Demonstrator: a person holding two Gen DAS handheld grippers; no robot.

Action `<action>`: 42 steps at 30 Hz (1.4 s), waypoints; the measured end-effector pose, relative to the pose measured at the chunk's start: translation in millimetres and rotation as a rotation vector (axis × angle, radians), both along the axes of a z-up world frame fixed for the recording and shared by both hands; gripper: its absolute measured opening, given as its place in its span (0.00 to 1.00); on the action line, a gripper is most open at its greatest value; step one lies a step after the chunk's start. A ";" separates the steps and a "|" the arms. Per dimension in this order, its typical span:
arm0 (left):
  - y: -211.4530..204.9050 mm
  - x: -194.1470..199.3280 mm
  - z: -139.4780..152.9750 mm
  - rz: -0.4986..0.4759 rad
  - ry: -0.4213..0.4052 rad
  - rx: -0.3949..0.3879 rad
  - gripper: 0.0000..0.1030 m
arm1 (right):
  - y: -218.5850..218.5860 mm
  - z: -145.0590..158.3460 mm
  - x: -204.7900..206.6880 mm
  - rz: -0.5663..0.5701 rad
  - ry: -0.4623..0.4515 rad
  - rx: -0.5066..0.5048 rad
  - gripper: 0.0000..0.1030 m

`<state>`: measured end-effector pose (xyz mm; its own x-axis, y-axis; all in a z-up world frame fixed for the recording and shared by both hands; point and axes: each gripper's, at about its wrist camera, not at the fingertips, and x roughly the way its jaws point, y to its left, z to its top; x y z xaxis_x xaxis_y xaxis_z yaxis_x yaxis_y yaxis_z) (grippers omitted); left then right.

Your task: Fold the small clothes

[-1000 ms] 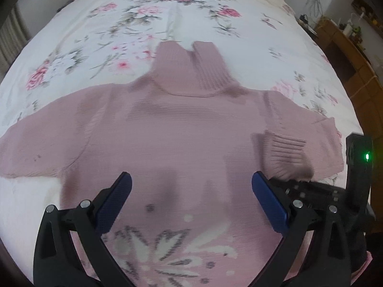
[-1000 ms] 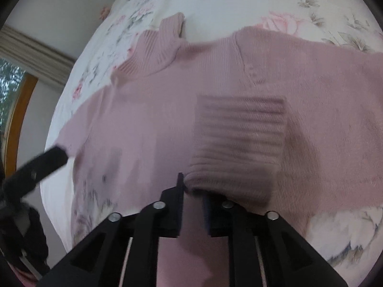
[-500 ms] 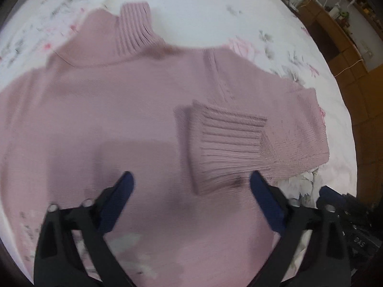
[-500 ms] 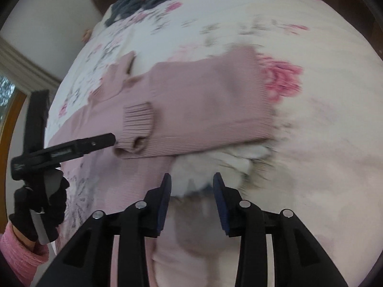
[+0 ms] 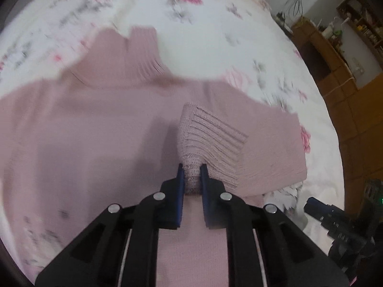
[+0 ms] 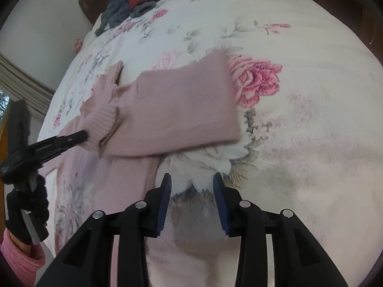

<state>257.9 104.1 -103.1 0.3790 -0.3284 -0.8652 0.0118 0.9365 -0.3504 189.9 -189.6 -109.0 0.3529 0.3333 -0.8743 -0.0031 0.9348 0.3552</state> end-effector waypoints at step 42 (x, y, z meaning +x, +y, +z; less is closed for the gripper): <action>80.9 8.0 -68.7 0.022 0.086 0.373 0.37 | 106.8 -19.9 65.8 0.081 0.074 -0.021 0.30</action>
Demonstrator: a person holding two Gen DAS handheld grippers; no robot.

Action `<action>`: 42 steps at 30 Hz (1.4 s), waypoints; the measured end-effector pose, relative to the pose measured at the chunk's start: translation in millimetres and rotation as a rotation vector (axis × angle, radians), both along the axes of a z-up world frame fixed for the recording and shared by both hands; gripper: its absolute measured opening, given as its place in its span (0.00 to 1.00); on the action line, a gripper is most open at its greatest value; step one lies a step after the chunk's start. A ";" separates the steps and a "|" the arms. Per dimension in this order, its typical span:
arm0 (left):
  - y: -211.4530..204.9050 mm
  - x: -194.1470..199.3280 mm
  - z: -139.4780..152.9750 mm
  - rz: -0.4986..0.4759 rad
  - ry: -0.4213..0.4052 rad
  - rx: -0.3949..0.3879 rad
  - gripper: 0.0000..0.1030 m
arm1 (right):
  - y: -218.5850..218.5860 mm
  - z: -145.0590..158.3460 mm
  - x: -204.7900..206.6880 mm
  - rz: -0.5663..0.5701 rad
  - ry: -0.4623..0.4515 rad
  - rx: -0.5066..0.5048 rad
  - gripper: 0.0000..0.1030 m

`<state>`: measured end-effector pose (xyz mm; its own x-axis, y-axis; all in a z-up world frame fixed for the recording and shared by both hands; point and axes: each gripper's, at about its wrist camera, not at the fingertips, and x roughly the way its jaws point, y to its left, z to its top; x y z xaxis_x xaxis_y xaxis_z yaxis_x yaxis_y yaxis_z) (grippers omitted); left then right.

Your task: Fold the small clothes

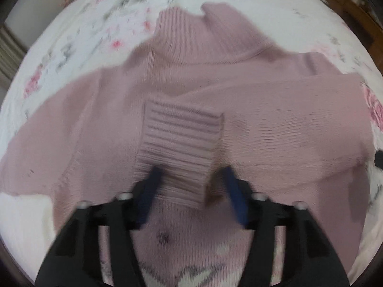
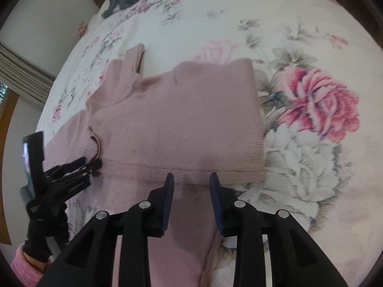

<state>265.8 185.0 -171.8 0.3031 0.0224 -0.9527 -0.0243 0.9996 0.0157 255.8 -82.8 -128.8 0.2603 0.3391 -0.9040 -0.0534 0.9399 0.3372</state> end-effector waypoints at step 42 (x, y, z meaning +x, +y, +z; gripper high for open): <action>118.9 -24.8 27.2 0.142 -0.067 -0.176 0.47 | 48.3 -11.5 0.5 0.073 0.023 -0.034 0.45</action>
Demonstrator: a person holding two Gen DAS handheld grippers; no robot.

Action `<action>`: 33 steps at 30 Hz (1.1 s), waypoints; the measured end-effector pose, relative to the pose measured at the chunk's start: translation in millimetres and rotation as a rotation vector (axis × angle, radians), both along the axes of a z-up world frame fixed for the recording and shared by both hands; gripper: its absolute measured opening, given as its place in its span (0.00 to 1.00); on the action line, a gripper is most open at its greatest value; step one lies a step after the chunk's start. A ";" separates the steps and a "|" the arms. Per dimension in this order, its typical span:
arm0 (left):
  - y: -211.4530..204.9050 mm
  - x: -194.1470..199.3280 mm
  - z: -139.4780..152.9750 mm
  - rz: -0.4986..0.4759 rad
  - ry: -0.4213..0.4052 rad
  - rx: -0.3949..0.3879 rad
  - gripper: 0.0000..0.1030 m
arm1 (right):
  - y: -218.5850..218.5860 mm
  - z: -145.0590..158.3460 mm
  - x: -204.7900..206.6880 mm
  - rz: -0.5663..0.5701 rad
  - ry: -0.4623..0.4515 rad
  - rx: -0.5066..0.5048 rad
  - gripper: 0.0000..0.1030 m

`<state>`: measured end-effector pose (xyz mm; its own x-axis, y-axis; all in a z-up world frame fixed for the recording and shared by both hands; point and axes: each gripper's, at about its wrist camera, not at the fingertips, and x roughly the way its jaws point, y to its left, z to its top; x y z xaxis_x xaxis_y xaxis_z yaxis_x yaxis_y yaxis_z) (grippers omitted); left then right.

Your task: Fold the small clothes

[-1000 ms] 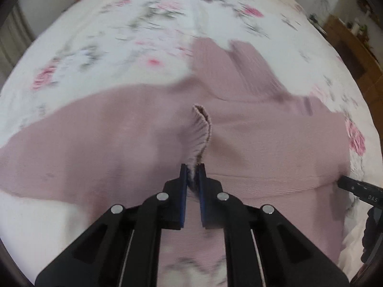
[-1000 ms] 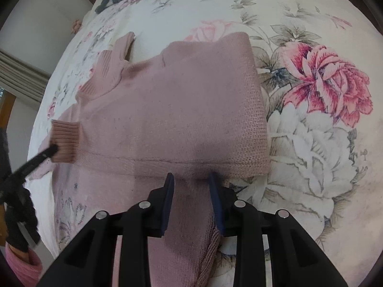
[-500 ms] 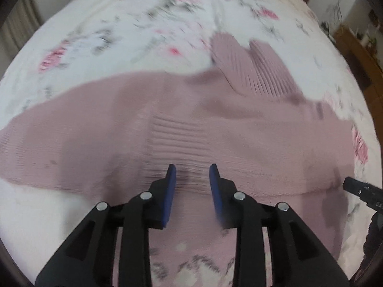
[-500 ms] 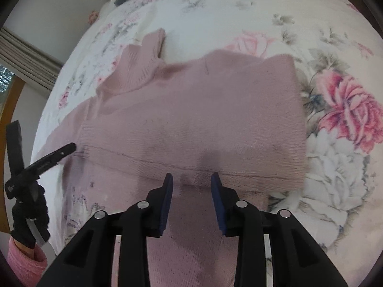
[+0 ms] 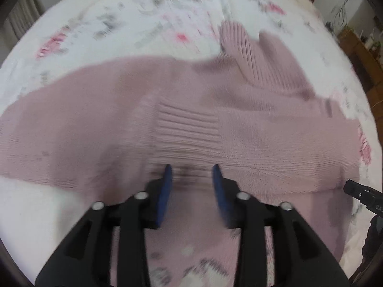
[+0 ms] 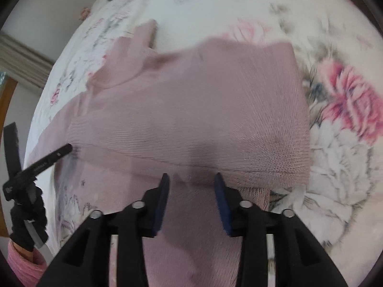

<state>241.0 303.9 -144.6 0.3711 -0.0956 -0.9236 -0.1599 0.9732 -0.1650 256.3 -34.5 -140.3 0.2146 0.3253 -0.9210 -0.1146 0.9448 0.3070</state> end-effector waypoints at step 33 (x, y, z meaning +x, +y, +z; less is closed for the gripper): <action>371.6 -129.4 -27.7 0.797 -0.217 -0.338 0.46 | 92.8 -24.6 -55.0 0.164 0.039 -0.067 0.49</action>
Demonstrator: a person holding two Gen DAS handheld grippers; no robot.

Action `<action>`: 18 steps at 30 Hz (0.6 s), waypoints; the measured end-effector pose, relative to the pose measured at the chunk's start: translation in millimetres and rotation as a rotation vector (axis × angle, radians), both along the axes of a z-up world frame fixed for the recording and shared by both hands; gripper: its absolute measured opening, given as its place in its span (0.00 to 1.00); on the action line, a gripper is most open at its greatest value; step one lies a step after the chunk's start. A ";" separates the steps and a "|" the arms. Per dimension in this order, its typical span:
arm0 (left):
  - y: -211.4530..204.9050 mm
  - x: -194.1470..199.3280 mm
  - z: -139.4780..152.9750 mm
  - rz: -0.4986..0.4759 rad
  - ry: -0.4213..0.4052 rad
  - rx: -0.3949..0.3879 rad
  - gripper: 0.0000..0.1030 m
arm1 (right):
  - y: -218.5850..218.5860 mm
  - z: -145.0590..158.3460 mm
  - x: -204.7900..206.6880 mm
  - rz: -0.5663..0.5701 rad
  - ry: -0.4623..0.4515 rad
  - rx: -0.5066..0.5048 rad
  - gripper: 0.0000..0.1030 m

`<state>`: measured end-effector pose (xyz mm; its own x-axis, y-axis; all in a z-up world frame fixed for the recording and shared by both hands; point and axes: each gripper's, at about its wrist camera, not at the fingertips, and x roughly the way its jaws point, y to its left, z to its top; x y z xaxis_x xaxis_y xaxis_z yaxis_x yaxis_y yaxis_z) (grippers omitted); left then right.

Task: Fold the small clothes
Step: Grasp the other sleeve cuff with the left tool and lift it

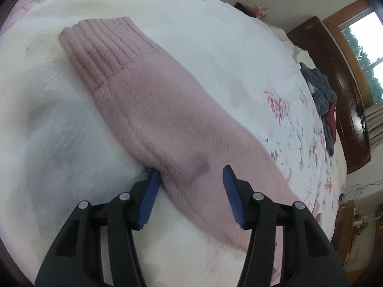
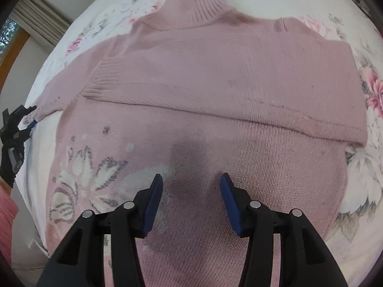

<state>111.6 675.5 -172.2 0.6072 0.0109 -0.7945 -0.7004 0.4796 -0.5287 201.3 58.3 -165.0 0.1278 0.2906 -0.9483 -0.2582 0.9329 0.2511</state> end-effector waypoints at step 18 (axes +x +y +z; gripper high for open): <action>-43.5 8.4 81.6 -0.115 -0.087 0.233 0.08 | -5.4 8.4 -4.2 -0.001 -0.010 0.005 0.49</action>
<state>120.0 632.0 -90.7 0.6807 0.1148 -0.7235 -0.5914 0.6689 -0.4503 197.1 52.9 -156.5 0.1374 0.2948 -0.9456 -0.2600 0.9319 0.2527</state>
